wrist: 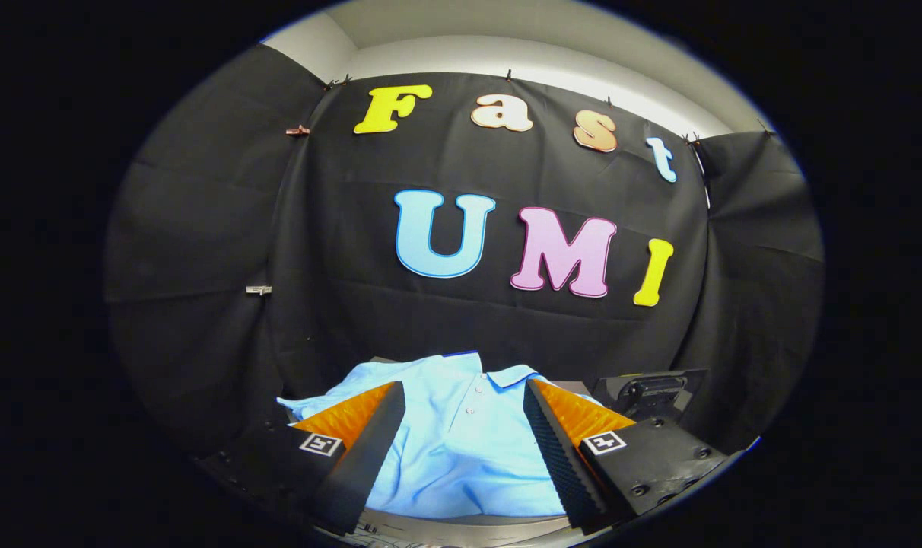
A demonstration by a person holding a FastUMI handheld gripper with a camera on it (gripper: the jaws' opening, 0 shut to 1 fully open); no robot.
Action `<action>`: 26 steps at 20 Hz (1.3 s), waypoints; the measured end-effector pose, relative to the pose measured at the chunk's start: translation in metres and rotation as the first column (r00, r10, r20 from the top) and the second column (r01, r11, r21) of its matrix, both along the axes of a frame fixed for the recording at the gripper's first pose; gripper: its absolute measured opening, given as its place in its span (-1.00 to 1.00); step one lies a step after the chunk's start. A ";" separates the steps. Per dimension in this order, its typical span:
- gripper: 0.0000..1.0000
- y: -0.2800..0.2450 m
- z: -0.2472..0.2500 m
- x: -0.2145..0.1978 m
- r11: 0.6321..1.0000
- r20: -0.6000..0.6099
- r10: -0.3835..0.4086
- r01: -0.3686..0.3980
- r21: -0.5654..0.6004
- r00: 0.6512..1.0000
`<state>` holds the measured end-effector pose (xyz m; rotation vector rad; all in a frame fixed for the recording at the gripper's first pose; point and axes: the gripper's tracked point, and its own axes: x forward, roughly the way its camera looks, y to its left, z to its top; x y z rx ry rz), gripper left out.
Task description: Put the clothes into the washing machine and then close the washing machine lid.
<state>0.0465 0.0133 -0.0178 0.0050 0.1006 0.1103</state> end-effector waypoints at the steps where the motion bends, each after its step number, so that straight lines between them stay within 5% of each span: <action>1: 0.97 0.001 -0.004 0.006 1.000 -0.021 0.011 -0.011 0.004 1.000; 13: 0.98 -0.001 -0.056 0.076 0.998 -0.301 0.048 -0.054 -0.014 0.952; 19: 0.99 0.007 -0.101 0.085 0.998 -0.508 0.057 -0.040 0.044 0.859; 26: 0.99 0.007 -0.124 0.087 0.996 -0.596 0.081 -0.080 0.028 0.799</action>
